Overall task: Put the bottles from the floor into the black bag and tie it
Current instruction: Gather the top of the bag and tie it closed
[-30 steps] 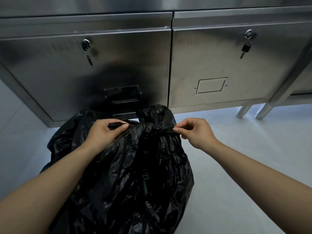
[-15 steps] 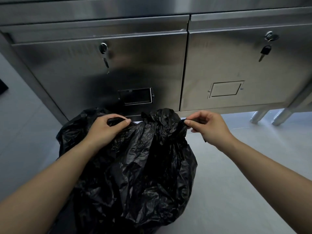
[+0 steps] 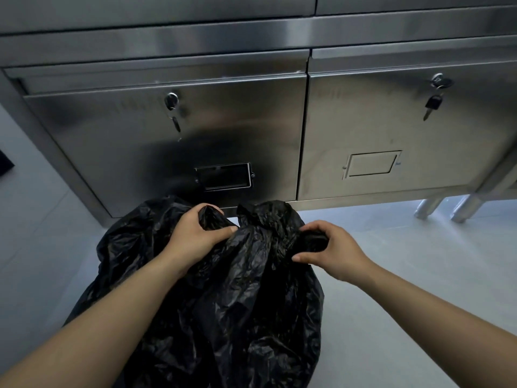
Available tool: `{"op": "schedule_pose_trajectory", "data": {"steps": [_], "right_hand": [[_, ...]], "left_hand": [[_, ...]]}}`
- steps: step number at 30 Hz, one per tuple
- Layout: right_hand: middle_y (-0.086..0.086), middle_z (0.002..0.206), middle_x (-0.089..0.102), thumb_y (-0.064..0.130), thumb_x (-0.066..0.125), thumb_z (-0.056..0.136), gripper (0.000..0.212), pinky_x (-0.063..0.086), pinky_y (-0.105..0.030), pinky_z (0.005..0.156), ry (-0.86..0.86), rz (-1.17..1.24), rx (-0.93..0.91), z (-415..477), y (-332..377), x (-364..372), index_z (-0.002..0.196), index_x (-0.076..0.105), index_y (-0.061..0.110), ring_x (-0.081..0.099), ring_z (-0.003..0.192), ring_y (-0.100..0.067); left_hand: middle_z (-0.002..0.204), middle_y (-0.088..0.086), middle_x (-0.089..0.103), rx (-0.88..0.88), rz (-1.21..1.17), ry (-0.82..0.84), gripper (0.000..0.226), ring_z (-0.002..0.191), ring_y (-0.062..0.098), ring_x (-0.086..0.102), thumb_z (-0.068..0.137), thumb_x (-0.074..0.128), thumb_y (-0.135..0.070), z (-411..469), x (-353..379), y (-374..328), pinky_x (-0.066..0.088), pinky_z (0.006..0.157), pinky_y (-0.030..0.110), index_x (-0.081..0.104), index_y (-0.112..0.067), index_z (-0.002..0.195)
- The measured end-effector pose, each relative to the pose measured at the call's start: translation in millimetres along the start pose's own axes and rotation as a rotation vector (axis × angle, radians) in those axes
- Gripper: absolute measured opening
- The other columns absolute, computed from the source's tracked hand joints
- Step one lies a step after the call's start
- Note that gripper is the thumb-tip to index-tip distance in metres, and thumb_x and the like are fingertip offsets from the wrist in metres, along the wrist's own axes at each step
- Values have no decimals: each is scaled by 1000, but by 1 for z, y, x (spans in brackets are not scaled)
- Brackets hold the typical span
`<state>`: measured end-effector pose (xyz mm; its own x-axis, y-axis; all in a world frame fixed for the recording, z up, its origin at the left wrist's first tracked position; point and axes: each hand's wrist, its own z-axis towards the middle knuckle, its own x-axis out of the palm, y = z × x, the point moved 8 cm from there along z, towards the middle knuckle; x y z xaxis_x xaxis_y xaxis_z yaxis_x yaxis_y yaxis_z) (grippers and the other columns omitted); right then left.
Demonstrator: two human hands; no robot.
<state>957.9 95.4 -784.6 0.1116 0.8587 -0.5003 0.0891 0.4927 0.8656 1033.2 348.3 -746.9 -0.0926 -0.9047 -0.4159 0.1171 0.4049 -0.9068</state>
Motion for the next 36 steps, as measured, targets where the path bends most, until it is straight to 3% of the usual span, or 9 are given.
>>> {"op": "schedule_pose_trajectory", "data": {"steps": [5, 9, 12, 15, 18, 20, 25, 32, 36], "right_hand": [[4, 80, 70, 22, 85, 64, 23, 56, -28, 69, -60, 31, -35, 3, 4, -2, 77, 66, 24, 67, 71, -13], [1, 70, 67, 20, 82, 70, 20, 52, -21, 48, -38, 99, -5, 4, 2, -5, 74, 63, 17, 63, 55, -10], [3, 66, 65, 18, 82, 69, 21, 52, -20, 49, -18, 103, 13, 3, -2, -7, 71, 62, 17, 63, 53, -8], [-2, 68, 67, 14, 83, 68, 21, 59, -30, 59, -16, 105, 26, 2, -4, -8, 70, 62, 14, 67, 58, -17], [-6, 71, 70, 12, 82, 68, 19, 60, -40, 70, -50, 95, 1, 1, -2, -12, 71, 63, 13, 70, 66, -25], [-4, 73, 71, 12, 82, 68, 19, 59, -38, 74, -73, 98, -37, 0, 2, -15, 70, 64, 16, 70, 69, -21], [2, 77, 72, 14, 85, 64, 27, 55, -30, 75, -104, 86, -100, -1, 11, -19, 63, 61, 26, 69, 74, -13], [9, 63, 64, 25, 92, 50, 39, 40, -12, 46, -38, -158, -100, -2, 7, -19, 57, 54, 29, 55, 54, 1], [19, 62, 64, 26, 91, 53, 32, 37, -5, 46, -9, -202, -68, -5, 1, -21, 63, 62, 36, 57, 55, 8]], "left_hand": [[71, 1, 71, -96, -131, 44, 34, 80, 24, 70, 76, 66, -51, -4, 9, 4, 55, 85, 43, 65, -17, 70], [83, -1, 73, -112, -162, 98, 18, 80, 14, 71, 89, 59, -33, -2, 7, 4, 56, 67, 23, 71, -25, 79], [93, -3, 74, -152, -184, 203, 26, 80, 2, 69, 92, 52, -7, -5, 11, 3, 53, 64, 14, 66, -23, 109], [102, -3, 72, -123, -73, 265, 37, 76, -3, 67, 86, 51, 7, -10, 16, -2, 50, 64, 10, 67, -17, 109], [99, -8, 72, -78, 125, 324, 41, 78, -5, 64, 79, 52, 8, -14, 19, -5, 48, 70, 9, 72, -21, 100], [95, -9, 72, -108, 199, 344, 38, 88, 3, 65, 79, 52, 5, -14, 21, 1, 48, 79, 14, 74, -23, 94], [92, -6, 72, -18, 273, 407, 9, 87, 4, 65, 85, 66, -22, -16, 30, 2, 44, 75, 9, 74, -25, 87], [70, -12, 66, 38, 151, 326, 27, 64, -12, 59, 74, 73, 0, -15, 18, -8, 41, 63, 0, 73, -22, 91], [84, -4, 69, 13, 17, 235, 36, 71, -5, 63, 72, 75, 1, -11, 5, -6, 45, 66, 4, 73, -31, 89]]}}
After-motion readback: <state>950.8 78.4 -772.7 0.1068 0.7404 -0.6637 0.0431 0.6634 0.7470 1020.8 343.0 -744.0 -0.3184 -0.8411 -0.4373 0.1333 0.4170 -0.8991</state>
